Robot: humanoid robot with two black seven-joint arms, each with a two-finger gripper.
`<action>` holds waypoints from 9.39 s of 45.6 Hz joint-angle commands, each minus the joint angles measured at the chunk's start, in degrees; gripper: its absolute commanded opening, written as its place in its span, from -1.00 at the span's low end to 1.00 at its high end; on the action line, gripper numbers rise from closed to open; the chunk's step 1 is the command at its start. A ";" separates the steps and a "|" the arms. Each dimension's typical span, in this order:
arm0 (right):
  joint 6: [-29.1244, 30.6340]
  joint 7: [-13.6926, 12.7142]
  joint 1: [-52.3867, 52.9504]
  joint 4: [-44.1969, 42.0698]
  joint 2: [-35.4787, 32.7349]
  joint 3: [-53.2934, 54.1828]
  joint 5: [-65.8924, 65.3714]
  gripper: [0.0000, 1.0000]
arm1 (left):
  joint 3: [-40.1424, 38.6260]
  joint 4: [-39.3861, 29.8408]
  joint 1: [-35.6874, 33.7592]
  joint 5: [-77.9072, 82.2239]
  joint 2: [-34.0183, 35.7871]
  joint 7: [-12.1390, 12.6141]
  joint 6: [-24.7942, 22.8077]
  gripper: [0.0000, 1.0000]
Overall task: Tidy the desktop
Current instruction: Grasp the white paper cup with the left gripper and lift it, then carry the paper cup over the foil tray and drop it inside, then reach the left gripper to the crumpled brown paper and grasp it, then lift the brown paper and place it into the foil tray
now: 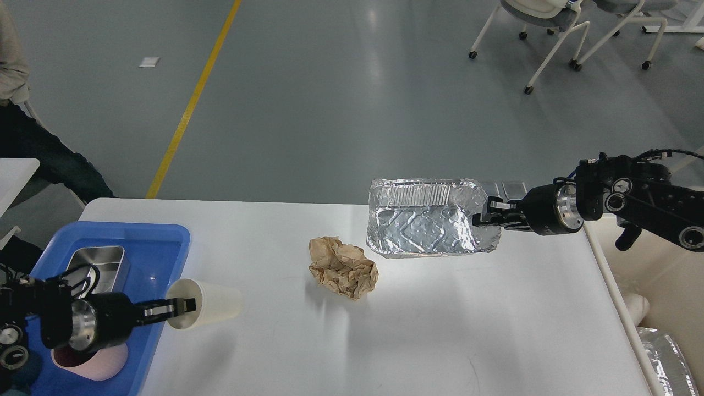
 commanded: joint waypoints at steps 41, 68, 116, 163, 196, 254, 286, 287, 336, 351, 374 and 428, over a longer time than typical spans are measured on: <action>0.43 0.26 -2.87 0.32 1.63 1.43 1.32 -1.00 | 24.48 13.26 -63.67 -11.61 -15.22 1.97 -19.69 -0.99; 0.34 0.26 -3.49 1.63 0.48 3.97 1.32 -1.00 | 38.02 42.27 -68.86 -3.17 -51.09 2.15 -14.69 -0.98; 0.26 0.17 -3.93 2.51 0.84 4.06 1.32 -1.00 | 39.70 48.07 -67.63 -4.40 -56.90 3.03 2.63 0.49; 0.25 -0.09 -4.54 2.08 0.66 4.06 1.67 -1.00 | 37.94 47.81 -72.29 -14.77 -53.48 3.29 3.25 0.56; -0.10 0.08 -9.55 2.51 -1.54 11.36 10.46 -1.00 | 37.94 29.36 -49.54 -39.54 0.92 2.42 3.42 0.90; 0.17 0.17 -9.82 2.69 -1.71 10.22 10.38 -1.00 | 43.39 -9.67 -31.33 -22.50 30.65 -2.95 26.45 0.90; 0.08 0.17 -10.17 3.74 -3.30 10.30 10.38 -1.00 | 44.44 17.22 -36.08 -7.84 -22.35 0.66 24.78 0.90; 0.08 0.17 -10.17 3.83 -3.47 10.30 10.38 -1.00 | 44.62 17.49 -36.08 -6.26 -22.79 0.66 24.78 0.90; 0.08 0.26 -10.43 4.45 -5.14 10.66 10.38 -1.00 | 44.44 36.29 -32.12 1.40 -34.21 -1.10 31.63 0.88; 0.08 0.26 -10.43 4.89 -6.11 11.01 10.38 -1.00 | 44.88 42.09 -32.04 1.14 -40.37 -1.80 32.34 0.61; 0.17 0.26 -10.43 5.59 -6.99 11.27 10.38 -1.00 | 44.88 50.27 -32.04 -0.97 -46.88 -5.58 31.46 -0.74; -0.10 0.17 -9.99 5.42 -6.02 11.01 10.20 -1.00 | 41.90 0.71 -30.98 -2.37 4.61 -9.98 26.98 -1.00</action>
